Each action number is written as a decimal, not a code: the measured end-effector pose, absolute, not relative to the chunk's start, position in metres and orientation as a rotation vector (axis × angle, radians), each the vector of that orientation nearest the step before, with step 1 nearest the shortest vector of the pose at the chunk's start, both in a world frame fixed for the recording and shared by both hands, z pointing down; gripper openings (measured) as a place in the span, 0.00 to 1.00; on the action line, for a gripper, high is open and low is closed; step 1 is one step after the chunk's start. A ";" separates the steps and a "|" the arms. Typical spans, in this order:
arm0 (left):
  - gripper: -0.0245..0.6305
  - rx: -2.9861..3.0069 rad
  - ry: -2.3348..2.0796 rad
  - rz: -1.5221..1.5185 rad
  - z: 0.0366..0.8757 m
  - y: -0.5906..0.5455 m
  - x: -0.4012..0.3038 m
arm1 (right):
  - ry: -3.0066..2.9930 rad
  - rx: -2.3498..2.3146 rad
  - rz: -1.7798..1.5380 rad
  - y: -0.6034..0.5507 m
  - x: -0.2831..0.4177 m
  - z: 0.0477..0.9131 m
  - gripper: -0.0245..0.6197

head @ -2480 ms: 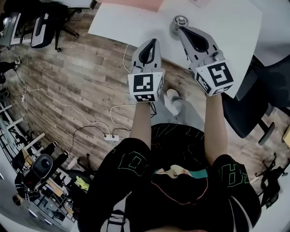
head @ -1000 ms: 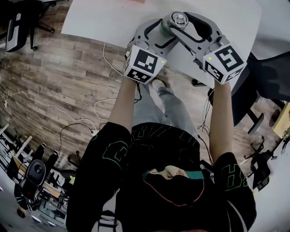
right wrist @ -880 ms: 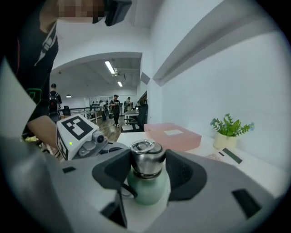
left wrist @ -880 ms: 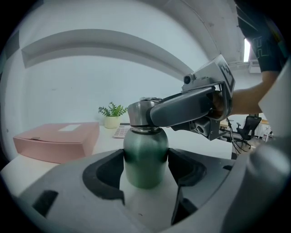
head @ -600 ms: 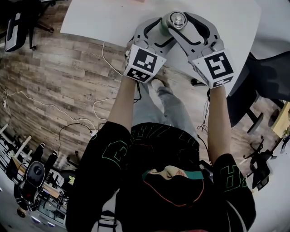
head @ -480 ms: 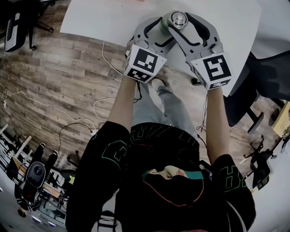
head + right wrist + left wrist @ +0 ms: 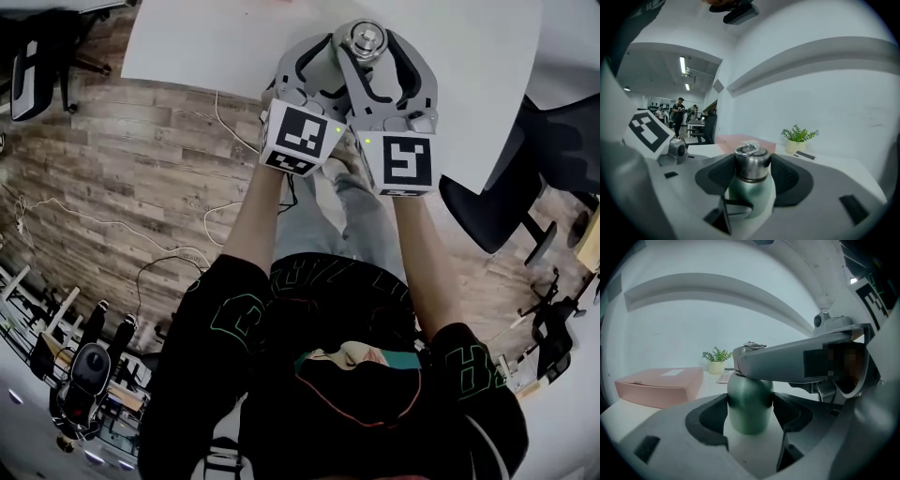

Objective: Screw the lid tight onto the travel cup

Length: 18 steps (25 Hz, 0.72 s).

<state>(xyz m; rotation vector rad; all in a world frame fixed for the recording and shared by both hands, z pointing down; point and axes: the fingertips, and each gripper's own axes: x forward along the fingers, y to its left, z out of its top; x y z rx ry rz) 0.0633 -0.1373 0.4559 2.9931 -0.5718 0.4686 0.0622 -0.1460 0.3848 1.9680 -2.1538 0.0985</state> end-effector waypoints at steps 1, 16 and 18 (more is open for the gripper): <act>0.52 3.002 -0.567 0.467 0.454 -0.138 0.064 | -2.151 1.979 0.099 -0.146 0.062 0.384 0.41; 0.52 3.002 -0.523 0.488 0.455 -0.139 0.066 | -2.397 1.484 0.123 -0.135 0.062 0.382 0.48; 0.52 3.000 -0.517 0.492 0.455 -0.139 0.066 | -2.426 1.416 0.126 -0.136 0.064 0.380 0.48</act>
